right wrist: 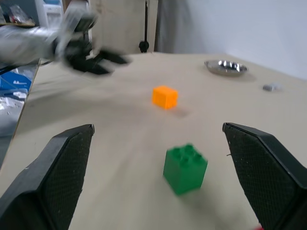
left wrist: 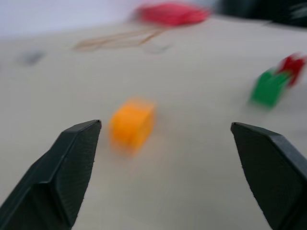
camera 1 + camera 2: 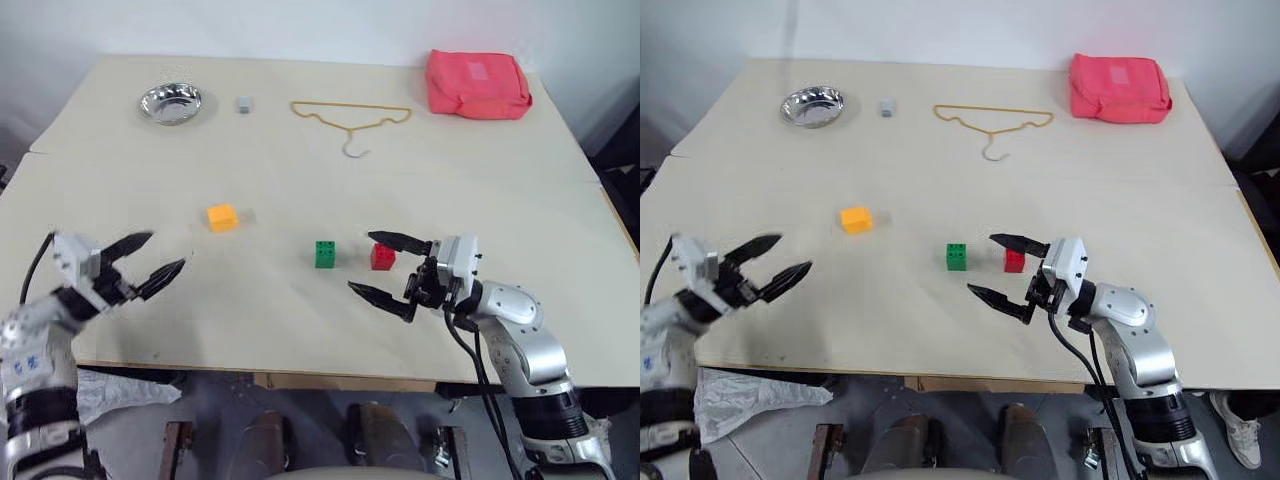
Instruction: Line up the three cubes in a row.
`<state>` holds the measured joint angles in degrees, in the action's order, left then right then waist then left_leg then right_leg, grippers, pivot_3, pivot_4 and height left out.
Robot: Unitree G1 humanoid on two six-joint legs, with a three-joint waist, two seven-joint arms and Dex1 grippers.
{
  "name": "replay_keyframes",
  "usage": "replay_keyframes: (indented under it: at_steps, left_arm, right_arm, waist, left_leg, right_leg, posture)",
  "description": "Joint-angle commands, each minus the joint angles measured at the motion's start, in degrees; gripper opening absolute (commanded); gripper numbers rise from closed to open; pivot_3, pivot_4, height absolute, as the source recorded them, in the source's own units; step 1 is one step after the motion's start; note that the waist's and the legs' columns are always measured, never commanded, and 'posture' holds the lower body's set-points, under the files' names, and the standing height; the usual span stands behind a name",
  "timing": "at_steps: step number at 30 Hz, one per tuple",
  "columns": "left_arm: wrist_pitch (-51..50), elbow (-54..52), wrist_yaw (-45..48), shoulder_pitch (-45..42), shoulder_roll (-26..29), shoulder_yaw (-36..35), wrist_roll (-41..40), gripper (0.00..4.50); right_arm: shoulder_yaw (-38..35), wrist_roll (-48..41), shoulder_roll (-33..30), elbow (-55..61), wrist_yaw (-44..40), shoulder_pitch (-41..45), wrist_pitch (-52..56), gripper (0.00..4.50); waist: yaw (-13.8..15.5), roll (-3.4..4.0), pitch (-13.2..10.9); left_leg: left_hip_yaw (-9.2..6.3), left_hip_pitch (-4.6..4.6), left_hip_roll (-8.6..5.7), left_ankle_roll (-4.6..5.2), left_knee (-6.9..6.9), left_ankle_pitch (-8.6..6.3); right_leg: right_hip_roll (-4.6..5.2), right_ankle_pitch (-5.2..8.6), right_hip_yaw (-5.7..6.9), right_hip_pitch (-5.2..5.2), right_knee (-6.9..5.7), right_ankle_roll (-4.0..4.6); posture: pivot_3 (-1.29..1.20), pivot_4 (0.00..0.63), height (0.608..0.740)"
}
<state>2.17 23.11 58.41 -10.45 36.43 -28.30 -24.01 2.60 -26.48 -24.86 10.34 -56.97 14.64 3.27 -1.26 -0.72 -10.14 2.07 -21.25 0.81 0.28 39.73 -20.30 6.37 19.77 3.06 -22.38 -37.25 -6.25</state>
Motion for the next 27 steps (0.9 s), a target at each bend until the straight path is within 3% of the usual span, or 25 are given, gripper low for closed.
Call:
replay_keyframes:
  at_steps: [1,5,12,15,18,23,27]
  left_arm:
    - [3.07,-0.54,-4.63,0.76,0.05,-1.2,1.03,4.47]
    - [3.98,1.41,-5.69,-1.66,-0.16,1.98,2.17,4.47]
    - [4.93,11.05,-3.34,-18.66,1.05,8.62,3.95,4.47]
    - [5.86,19.9,-4.23,-27.23,1.41,12.35,8.08,3.91]
    - [8.48,27.33,-5.43,-33.21,1.04,14.97,11.38,3.07]
    - [12.87,35.2,-6.65,-38.73,-0.08,17.24,14.16,1.5]
    - [13.7,37.03,-5.4,-38.43,0.01,17.57,14.46,0.32]
  right_arm:
    - [0.05,-0.94,0.53,-0.53,-1.46,1.85,-1.23,4.5]
    - [0.23,-0.59,0.71,-1.82,-2.13,3.07,-1.45,4.5]
    - [0.41,0.1,0.51,-1.8,-2.09,2.59,-1.64,4.5]
    - [0.38,0.44,0.75,-1.11,-1.28,2.03,-1.58,4.5]
    - [0.15,0.69,0.79,-0.52,-0.43,1.36,-1.7,4.5]
    - [-0.26,1.01,0.62,0.55,0.75,0.03,-1.92,4.5]
    - [-1.01,1.09,0.56,1.52,2.19,-1.02,-2.17,4.5]
  waist:
    - [1.13,-0.02,0.01]
    - [1.45,-0.02,0.02]
    - [0.83,-0.05,0.04]
    - [-0.1,-0.05,0.03]
    - [-0.41,-0.06,0.03]
    - [-0.27,-0.06,0.03]
    - [-0.23,-0.06,0.03]
  left_leg:
    - [-0.02,0.0,-0.04,0.03,0.0,0.01]
    - [-0.03,0.0,-0.19,0.11,-0.01,-0.03]
    - [0.08,-0.06,-0.23,0.12,0.01,-0.01]
    - [0.32,0.0,-0.26,0.14,-0.09,-0.02]
    - [0.35,-0.03,-0.24,0.14,-0.08,-0.01]
    - [0.34,-0.04,-0.23,0.14,-0.07,-0.01]
    - [0.34,-0.05,-0.26,0.15,-0.02,-0.01]
  right_leg:
    - [0.05,0.0,0.02,0.03,0.14,0.0]
    - [0.16,-0.01,0.06,0.07,0.26,-0.01]
    - [0.01,-0.06,0.72,0.06,0.13,-0.1]
    - [-0.13,-0.07,0.93,-0.04,0.1,-0.12]
    - [-0.11,-0.07,1.22,-0.06,0.08,-0.12]
    - [-0.06,-0.07,1.35,-0.08,0.07,-0.12]
    - [-0.01,-0.08,1.36,-0.06,0.06,-0.13]
  posture:
    - [0.0,0.15,0.74]
    - [0.0,0.15,0.74]
    - [0.0,0.15,0.74]
    - [0.0,0.15,0.74]
    - [0.0,0.15,0.74]
    - [0.0,0.15,0.74]
    - [0.0,0.15,0.74]
